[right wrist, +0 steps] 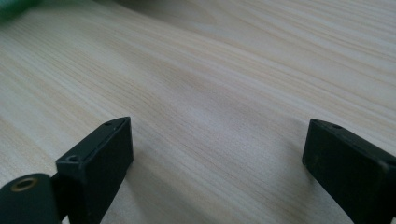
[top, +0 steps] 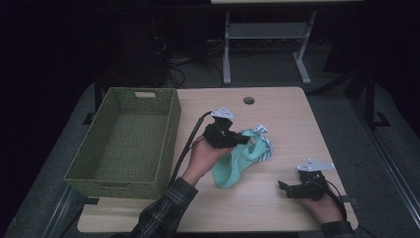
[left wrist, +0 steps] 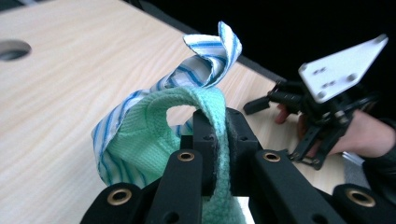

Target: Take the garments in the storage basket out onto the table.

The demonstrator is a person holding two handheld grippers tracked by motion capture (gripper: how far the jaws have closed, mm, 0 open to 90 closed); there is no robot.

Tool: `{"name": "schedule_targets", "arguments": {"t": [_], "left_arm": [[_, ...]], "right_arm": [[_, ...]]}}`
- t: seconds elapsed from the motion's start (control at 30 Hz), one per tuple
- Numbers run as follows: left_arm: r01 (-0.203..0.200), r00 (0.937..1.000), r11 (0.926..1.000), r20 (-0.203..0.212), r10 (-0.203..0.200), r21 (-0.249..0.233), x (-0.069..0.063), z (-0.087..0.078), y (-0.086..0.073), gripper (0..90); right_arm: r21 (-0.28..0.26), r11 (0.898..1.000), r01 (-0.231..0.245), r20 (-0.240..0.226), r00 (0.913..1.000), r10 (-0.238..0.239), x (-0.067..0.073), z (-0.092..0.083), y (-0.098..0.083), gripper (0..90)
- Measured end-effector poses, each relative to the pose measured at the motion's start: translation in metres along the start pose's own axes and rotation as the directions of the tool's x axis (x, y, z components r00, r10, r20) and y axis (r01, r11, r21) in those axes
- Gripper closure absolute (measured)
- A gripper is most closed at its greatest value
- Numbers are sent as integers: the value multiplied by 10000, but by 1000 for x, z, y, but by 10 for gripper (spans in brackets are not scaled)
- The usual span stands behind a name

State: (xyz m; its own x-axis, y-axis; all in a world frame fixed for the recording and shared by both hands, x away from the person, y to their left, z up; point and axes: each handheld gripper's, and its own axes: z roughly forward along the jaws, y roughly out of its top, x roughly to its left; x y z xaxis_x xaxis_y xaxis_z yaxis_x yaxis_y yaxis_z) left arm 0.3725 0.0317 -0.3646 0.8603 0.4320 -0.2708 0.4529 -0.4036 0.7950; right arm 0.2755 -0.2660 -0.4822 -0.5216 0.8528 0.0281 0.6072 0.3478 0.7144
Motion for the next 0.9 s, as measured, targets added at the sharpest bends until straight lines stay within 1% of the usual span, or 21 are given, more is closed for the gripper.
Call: {"name": "schedule_targets", "arguments": {"t": [0.03, 0.17, 0.2, 0.23, 0.3, 0.37, 0.4, 0.47, 0.53, 0.63, 0.67, 0.87, 0.9], "left_arm": [[0, 10000, 10000, 0, 0, 0, 0, 0, 0, 843], [52, 10000, 9994, 19, -53, 336, 2, 19, -10, 843], [9, 10000, 9991, 29, -11, 434, 3, 24, -12, 842], [68, 10000, 9989, 33, -70, 457, 3, 30, -15, 842], [54, 10000, 9982, -20, -53, 594, 4, 37, -20, 842], [123, 9999, 9970, -36, -121, 763, 6, 47, -26, 842], [123, 9999, 9970, -36, -121, 763, 6, 47, -26, 842], [62, 9999, 9959, -87, -55, 900, 8, 54, -31, 842], [135, 9998, 9949, -149, -121, 999, 8, 59, -34, 842], [104, 9996, 9923, -255, -73, 1236, 11, 66, -39, 841], [132, 9996, 9922, -249, -102, 1243, 12, 68, -41, 841], [136, 9993, 9866, -378, -76, 1624, 16, 81, -52, 838], [53, 9994, 9846, -345, 8, 1750, 16, 83, -53, 835]], "right_arm": [[0, 10000, 0, 0, 10000, 0, 0, 0, 0, 81], [7, 10000, -13, 8, 10000, 13, 0, 0, 0, 81], [13, 10000, -13, 9, 10000, 13, 0, 0, 0, 81], [10, 10000, -14, 8, 10000, 14, 0, 0, 0, 81], [12, 10000, -12, 11, 10000, 12, 0, 0, 0, 81], [11, 10000, -12, 8, 10000, 12, 0, 0, 0, 81], [11, 10000, -12, 8, 10000, 12, 0, 0, 0, 81], [12, 10000, -14, 8, 10000, 14, 0, 0, 0, 81], [10, 10000, -17, 8, 10000, 17, 0, 0, 0, 81], [13, 10000, -11, 8, 10000, 11, 0, 0, 0, 81], [10, 10000, -15, 10, 10000, 15, 0, 0, 0, 81], [8, 10000, -12, 7, 10000, 12, 0, 0, 0, 81], [9, 10000, -6, 7, 10000, 6, 0, 0, 0, 81]]}}
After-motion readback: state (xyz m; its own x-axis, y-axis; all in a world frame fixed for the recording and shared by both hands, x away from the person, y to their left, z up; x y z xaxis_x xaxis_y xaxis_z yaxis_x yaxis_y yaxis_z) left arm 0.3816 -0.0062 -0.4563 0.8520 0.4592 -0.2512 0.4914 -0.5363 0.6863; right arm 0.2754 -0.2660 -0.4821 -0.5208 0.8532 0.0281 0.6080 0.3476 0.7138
